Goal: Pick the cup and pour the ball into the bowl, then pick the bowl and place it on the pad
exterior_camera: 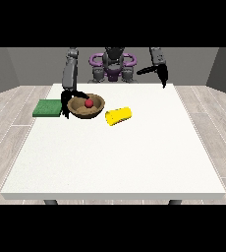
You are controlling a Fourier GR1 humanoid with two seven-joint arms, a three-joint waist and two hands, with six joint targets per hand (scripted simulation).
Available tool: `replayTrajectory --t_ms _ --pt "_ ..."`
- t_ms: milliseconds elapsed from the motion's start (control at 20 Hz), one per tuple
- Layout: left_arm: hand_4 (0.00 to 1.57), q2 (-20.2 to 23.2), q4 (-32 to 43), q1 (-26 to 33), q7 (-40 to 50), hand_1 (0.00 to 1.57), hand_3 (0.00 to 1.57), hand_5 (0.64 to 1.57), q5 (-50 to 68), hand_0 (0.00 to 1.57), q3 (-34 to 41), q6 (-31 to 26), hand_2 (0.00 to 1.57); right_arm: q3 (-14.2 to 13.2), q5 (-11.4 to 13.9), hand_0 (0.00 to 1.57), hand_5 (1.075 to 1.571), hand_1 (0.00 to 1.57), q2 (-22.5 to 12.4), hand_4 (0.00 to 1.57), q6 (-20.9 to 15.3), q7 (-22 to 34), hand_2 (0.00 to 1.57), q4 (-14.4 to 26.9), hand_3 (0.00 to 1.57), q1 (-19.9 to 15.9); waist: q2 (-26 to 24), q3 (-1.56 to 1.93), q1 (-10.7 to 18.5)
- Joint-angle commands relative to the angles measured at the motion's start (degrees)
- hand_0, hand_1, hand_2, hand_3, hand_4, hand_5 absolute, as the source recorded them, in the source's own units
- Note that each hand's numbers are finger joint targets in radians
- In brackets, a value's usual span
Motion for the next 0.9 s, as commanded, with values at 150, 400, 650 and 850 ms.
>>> replayTrajectory --t_ms 150,400,650,850 --pt "0.08 1.68 -4.45 -1.42 0.50 0.00 0.00 1.571 1.07 0.00 0.62 -1.97 0.00 -1.98 0.85 1.45 1.512 1.45 -1.06 0.47 -8.76 3.66 1.57 6.98 0.00 3.11 4.11 -0.02 3.34" --pt "0.60 0.67 -4.63 -5.47 1.99 0.00 0.00 1.544 0.88 0.00 -1.34 -3.24 0.00 4.21 11.58 1.57 1.549 1.57 -5.55 0.94 -22.95 4.67 1.57 5.29 1.51 4.19 6.14 -0.28 7.03" --pt "0.90 0.93 0.45 -2.27 1.18 0.00 0.00 1.466 1.72 0.00 -0.02 -3.99 0.00 7.06 14.05 1.57 1.566 1.57 -5.95 0.90 -27.79 15.35 1.57 2.37 1.26 4.01 -1.43 -0.36 5.50" --pt "0.97 1.74 7.71 0.10 0.30 0.00 0.00 1.423 3.92 0.00 4.04 -4.20 0.00 12.54 17.38 1.57 1.563 1.57 -4.12 0.84 -28.03 28.95 1.57 -0.51 0.94 0.15 -10.01 -0.28 -0.27"
